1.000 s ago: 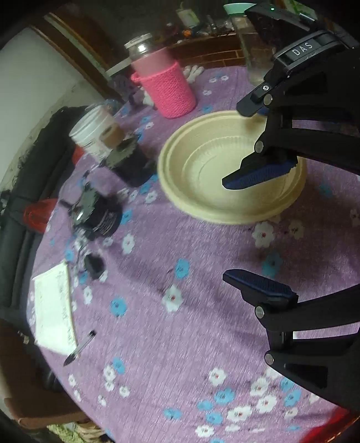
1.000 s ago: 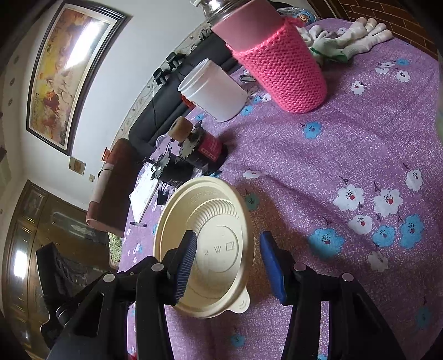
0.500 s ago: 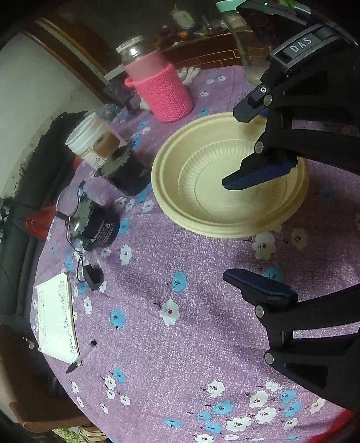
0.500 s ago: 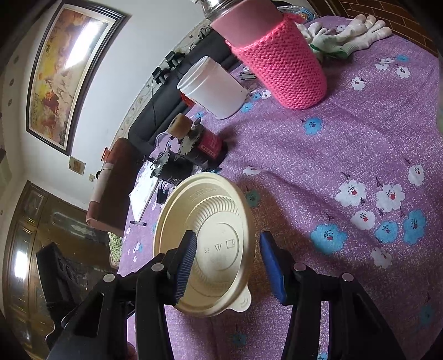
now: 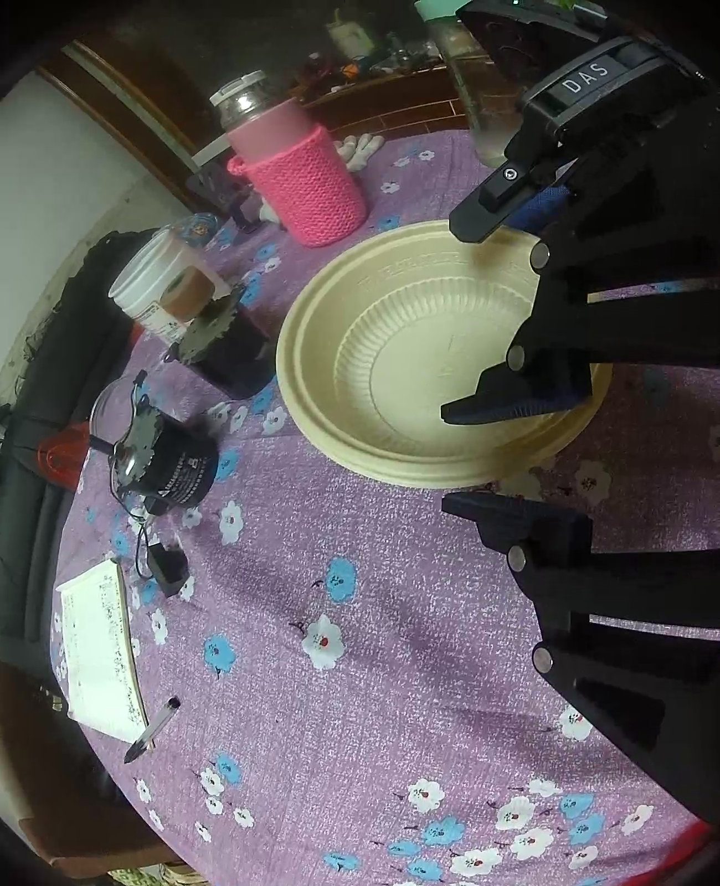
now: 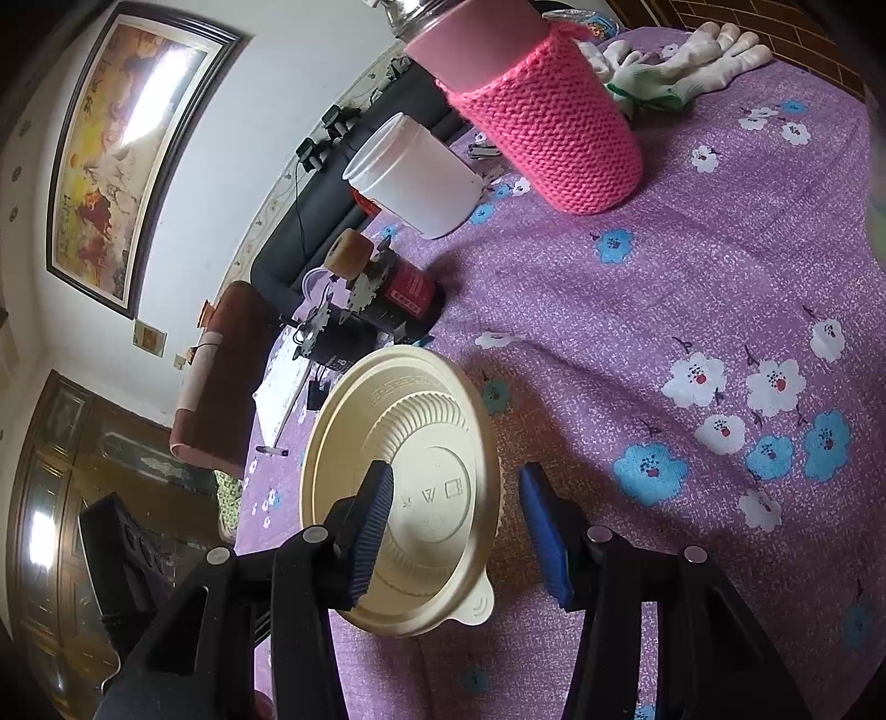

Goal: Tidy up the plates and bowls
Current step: 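Close both grippers on the rim of the beige plastic bowl, then lift the beige bowl off the tablecloth with both grippers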

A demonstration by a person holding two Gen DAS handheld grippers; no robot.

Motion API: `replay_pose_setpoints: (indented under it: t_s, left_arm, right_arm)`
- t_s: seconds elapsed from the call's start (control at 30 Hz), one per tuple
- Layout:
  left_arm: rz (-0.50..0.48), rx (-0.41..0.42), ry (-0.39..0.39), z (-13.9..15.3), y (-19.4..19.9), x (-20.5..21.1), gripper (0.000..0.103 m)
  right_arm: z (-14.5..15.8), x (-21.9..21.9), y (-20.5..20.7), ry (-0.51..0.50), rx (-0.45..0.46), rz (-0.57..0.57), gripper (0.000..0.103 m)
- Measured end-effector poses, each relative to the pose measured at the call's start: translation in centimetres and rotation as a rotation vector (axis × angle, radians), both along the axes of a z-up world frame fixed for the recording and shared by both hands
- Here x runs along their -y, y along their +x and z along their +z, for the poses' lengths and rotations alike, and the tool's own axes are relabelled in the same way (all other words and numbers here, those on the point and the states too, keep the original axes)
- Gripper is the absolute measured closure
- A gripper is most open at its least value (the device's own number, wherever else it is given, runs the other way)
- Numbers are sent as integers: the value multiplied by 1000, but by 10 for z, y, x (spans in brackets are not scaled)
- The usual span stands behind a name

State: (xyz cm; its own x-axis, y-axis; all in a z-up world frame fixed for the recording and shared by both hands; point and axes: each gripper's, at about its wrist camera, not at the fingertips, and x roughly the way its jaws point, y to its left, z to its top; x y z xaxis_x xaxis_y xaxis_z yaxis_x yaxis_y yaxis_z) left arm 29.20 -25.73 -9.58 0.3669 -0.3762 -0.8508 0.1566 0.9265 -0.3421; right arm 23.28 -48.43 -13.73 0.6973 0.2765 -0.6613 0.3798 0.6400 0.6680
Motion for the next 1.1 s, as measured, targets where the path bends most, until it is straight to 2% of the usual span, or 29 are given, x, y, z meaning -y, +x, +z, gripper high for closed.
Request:
replay_pose_setpoints:
  t_s: [0.07,0.13,0.27,0.43,0.6,0.83,1.1]
  left_arm:
    - [1,12,6,2,-1,0,82]
    - [5,16,7,4,-1,-1,90]
    - [3,12,10,2,-1,-1,90]
    - [4,18,16,2,-1,-1,92]
    - [8,25,24,2,-1,-2,92]
    - [8,25,34,1,-1,-1,92]
    - [2,53,65,3,-6,3,92]
  right_arm:
    - [-1,0,0,5,-1,0,53]
    - [-1,0,0,4,-1,-1,53]
    - [-1,-2,0,-3,-4,1,57]
    - [-1,-4,0,-17,-10,-4,76]
    - [-5,-2,0,-11,-17,-12,87]
    - [-6,-1,1,-19,-18,-18,93]
    - [-6,-1,0,-39,-19,-18,94]
